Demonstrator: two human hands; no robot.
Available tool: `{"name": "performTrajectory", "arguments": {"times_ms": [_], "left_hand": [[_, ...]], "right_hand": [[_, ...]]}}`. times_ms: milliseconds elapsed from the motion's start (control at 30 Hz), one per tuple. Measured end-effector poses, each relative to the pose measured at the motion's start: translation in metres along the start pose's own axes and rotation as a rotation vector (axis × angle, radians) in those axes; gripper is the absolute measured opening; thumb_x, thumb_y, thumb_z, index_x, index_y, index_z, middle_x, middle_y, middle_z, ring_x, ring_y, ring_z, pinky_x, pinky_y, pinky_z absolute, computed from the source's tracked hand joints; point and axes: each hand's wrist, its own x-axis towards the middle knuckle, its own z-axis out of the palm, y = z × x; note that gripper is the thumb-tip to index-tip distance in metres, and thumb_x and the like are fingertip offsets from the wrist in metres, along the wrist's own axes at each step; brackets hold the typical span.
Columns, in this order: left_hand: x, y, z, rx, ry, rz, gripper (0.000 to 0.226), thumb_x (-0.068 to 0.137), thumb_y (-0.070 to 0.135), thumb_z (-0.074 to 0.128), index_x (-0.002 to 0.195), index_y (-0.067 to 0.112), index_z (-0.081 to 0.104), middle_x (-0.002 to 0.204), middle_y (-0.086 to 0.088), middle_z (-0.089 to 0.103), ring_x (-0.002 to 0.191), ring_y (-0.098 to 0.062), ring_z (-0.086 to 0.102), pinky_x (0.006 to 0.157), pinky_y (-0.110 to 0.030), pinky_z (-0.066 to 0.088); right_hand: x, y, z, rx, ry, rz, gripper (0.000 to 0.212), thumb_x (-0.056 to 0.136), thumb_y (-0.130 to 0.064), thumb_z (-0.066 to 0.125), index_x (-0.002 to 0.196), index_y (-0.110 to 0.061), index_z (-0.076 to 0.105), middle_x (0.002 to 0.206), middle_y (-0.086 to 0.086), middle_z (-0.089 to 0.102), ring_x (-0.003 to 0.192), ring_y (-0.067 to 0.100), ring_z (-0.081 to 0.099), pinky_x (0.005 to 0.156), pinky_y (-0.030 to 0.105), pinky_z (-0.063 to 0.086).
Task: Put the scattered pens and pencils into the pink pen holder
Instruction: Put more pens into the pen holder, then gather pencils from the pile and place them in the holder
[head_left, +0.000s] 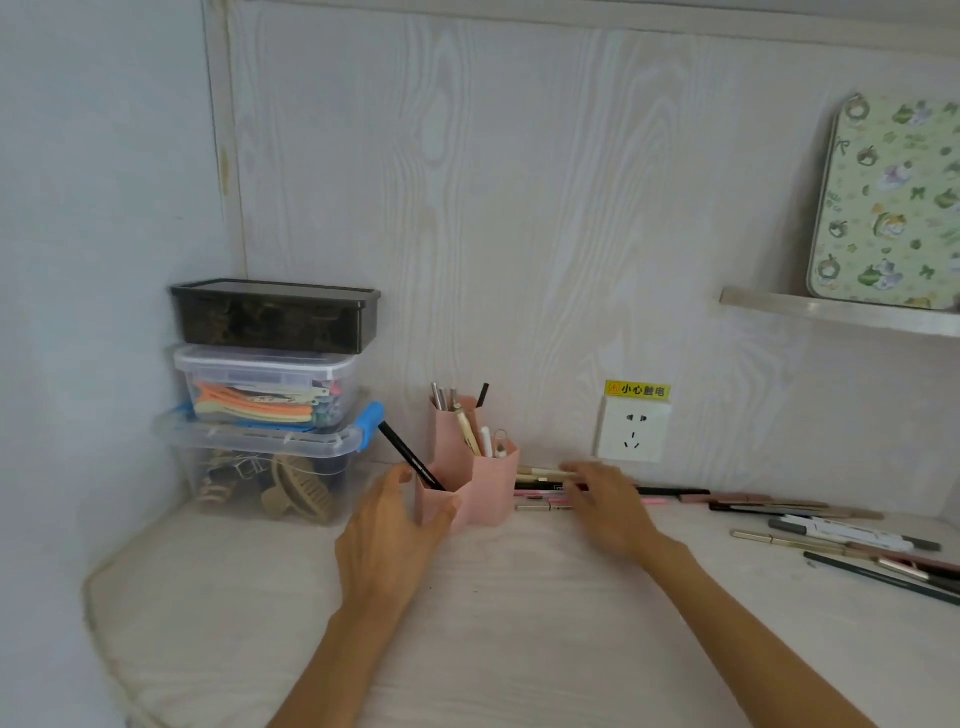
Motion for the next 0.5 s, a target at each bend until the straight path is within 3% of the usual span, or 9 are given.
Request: {"name": "performTrajectory", "arguments": {"times_ms": [67,167,233,333,400,500], "left_hand": [[-0.001,0.003,-0.005,-0.054,0.093,-0.007,0.062,0.064,0.059,0.073,0.109,0.027,0.043,0.107,0.006,0.057,0.089,-0.011,0.053,0.067,-0.025,0.041],[-0.005,0.010,-0.014,-0.058,0.176,0.156,0.052,0.061,0.052,0.077,0.087,0.028,0.038,0.078,0.015,0.044,0.066,-0.003,0.044,0.051,-0.017,0.028],[-0.012,0.019,-0.015,-0.023,0.153,0.305,0.040,0.065,0.046,0.074,0.083,0.028,0.043,0.073,0.016,0.043,0.063,-0.002,0.043,0.049,-0.013,0.027],[-0.024,0.037,-0.002,0.051,0.003,0.498,0.021,0.075,0.036,0.072,0.086,0.031,0.054,0.076,0.018,0.050,0.066,-0.001,0.049,0.053,-0.008,0.032],[-0.029,0.049,0.013,0.086,-0.166,0.562,0.013,0.084,0.036,0.063,0.096,0.036,0.058,0.089,0.019,0.056,0.077,0.000,0.055,0.059,-0.008,0.035],[-0.035,0.064,0.038,0.149,-0.335,0.567,0.026,0.091,0.034,0.052,0.117,0.033,0.056,0.114,0.014,0.055,0.092,-0.006,0.057,0.071,-0.022,0.044]], "right_hand": [[-0.008,0.009,0.014,-0.117,-0.060,-0.028,0.039,0.098,-0.032,0.036,0.136,-0.027,0.040,0.145,-0.001,0.039,0.135,0.019,0.031,0.112,0.036,0.023],[-0.012,0.007,0.013,-0.117,-0.010,-0.059,0.036,0.096,-0.035,0.038,0.132,-0.030,0.043,0.140,-0.005,0.042,0.132,0.018,0.034,0.109,0.035,0.025],[-0.015,0.008,0.006,-0.098,-0.048,-0.073,0.036,0.096,-0.037,0.039,0.131,-0.030,0.044,0.137,-0.005,0.044,0.129,0.019,0.037,0.107,0.036,0.028],[-0.024,0.019,-0.007,-0.108,-0.121,-0.124,0.036,0.096,-0.032,0.039,0.132,-0.030,0.043,0.137,-0.005,0.045,0.129,0.018,0.038,0.107,0.038,0.033],[-0.034,0.027,-0.013,-0.105,-0.114,-0.165,0.039,0.096,-0.027,0.040,0.135,-0.031,0.041,0.140,-0.007,0.043,0.132,0.015,0.036,0.110,0.036,0.031],[-0.047,0.036,-0.017,0.051,-0.027,-0.195,0.044,0.093,-0.019,0.047,0.136,-0.028,0.042,0.143,-0.006,0.043,0.134,0.012,0.035,0.113,0.029,0.027]]}}
